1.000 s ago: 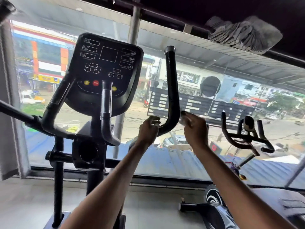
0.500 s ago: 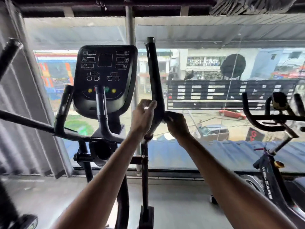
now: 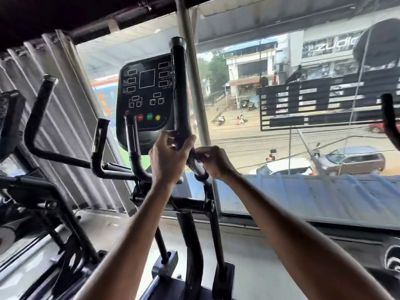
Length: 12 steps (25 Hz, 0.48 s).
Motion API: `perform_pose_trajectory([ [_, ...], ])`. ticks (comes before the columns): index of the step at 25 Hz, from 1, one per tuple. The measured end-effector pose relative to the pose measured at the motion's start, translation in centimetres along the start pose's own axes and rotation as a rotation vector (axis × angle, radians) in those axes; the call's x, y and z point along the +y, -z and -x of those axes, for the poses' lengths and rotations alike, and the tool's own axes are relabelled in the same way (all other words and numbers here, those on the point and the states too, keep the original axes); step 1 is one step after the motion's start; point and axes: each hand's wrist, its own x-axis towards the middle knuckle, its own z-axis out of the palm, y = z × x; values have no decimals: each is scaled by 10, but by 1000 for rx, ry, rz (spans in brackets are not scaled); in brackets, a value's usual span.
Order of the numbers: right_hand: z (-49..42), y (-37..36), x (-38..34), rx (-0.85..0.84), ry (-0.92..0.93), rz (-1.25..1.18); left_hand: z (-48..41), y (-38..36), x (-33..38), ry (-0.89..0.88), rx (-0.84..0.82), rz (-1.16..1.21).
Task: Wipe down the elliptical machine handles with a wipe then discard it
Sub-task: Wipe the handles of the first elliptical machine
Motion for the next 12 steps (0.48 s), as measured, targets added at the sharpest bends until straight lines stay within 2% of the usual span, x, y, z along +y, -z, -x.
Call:
perform_pose_trajectory([
  [9, -27, -23, 76, -38, 222, -204, 8, -35, -4, -93, 333, -112],
  [12, -38, -33, 106, -111, 181, -131, 11, -39, -2, -103, 395, -190],
])
